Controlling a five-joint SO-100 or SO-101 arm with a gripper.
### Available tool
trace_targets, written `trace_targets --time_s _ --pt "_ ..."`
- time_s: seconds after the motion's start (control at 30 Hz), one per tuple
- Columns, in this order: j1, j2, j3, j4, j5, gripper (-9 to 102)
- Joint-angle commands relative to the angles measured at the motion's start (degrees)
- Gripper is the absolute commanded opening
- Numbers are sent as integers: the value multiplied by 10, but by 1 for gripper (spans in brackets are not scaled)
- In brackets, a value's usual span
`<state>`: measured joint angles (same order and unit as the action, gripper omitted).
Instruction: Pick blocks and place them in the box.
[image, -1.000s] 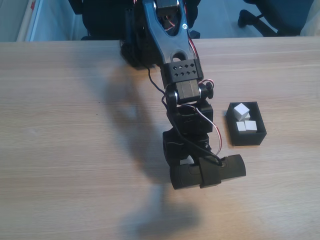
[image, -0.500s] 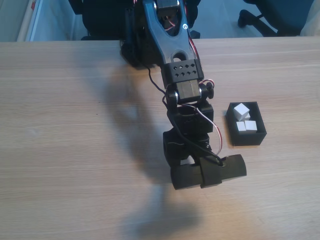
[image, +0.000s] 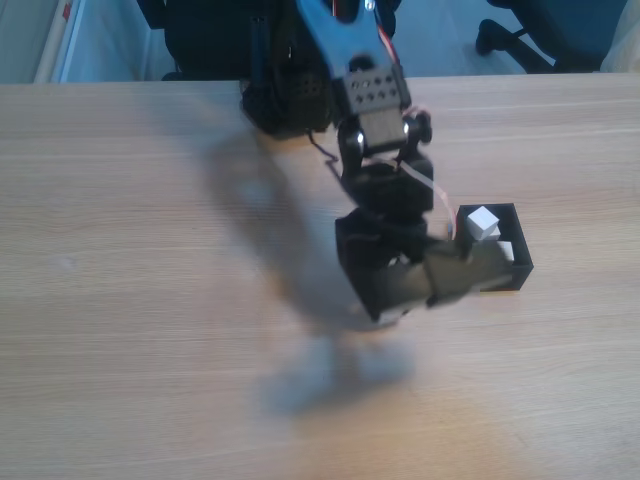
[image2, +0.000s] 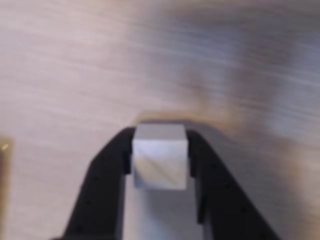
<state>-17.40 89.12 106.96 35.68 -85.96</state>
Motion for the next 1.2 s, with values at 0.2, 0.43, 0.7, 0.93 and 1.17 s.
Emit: trace_targets --time_s 0.2,0.43,0.7,0.93,1.17 --pt "-139 214 76 22 34 2" --pt "-211 243 57 50 63 3" --pt "-238 204 21 49 91 4" --pt "-234 140 -44 48 112 7" --pt "-221 93 -80 43 129 13"
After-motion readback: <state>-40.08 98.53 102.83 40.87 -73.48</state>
